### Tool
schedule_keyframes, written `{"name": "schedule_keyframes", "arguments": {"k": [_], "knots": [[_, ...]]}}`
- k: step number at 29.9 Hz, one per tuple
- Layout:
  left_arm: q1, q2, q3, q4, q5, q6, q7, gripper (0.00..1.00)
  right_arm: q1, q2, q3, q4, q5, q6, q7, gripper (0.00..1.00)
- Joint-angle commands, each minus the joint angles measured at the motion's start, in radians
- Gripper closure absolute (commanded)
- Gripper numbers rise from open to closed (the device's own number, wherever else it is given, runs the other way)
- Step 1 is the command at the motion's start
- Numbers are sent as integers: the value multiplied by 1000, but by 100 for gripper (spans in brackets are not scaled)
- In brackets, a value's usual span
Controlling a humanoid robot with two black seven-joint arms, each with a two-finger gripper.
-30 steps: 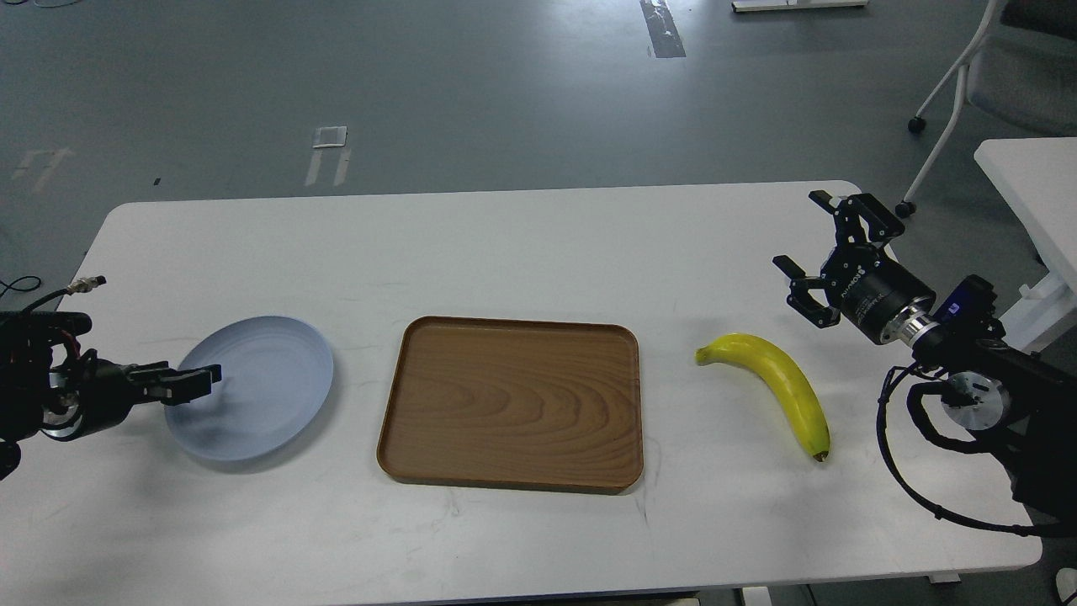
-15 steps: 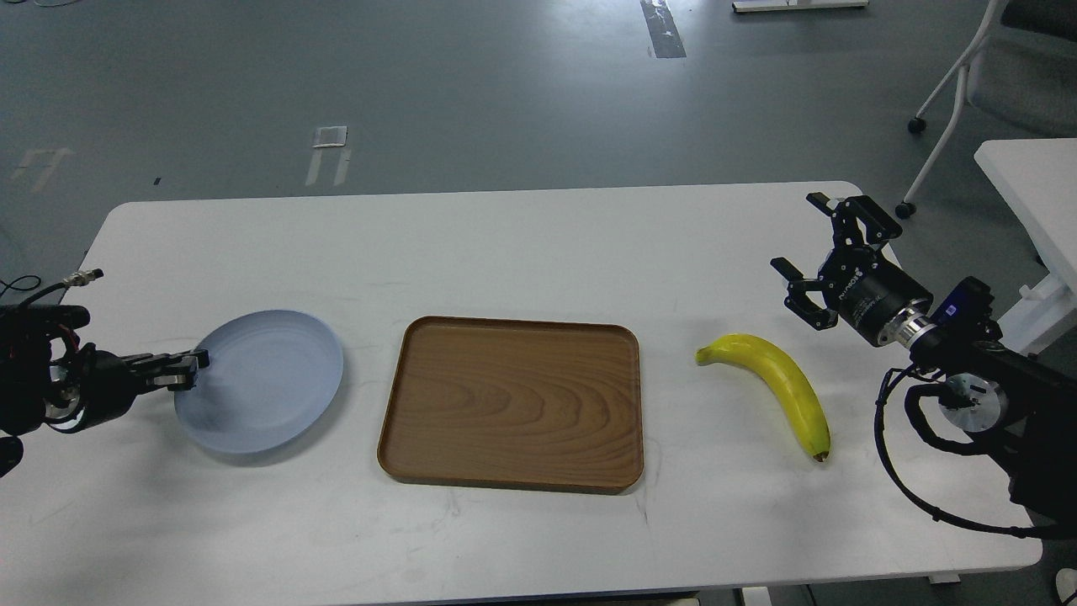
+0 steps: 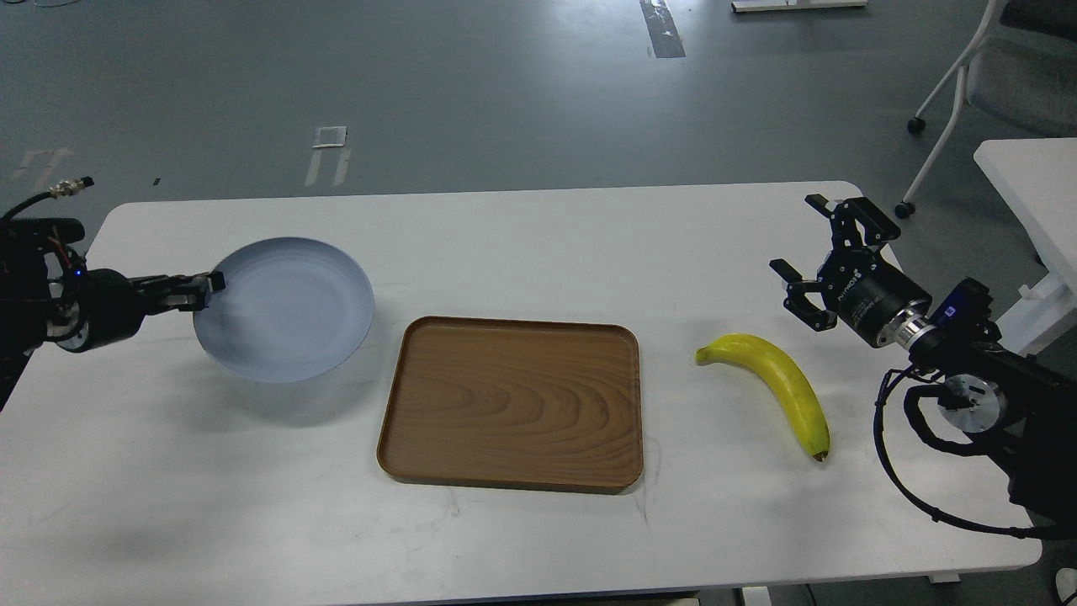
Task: Place banana on plate with both arms
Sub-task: 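Lift the plate with the left gripper and carry it over the wooden tray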
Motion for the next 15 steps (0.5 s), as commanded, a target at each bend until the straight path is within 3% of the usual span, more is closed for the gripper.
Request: {"name": "schedule_keyframes", "arguments": {"k": [1, 5, 8, 15], "knots": [[-96, -1, 2, -76, 1, -55, -1, 100, 1, -5, 1, 0, 0, 0, 0, 0], [-152, -13, 2, -197, 16, -78, -1, 100, 1, -4, 1, 0, 0, 0, 0, 0], [-174, -99, 19, -243, 33, -88, -1, 100, 0, -2, 1, -3, 0, 0, 0, 0], [-224, -320, 120, -168, 90, -101, -1, 100, -2, -5, -1, -3, 0, 0, 0, 0]]}}
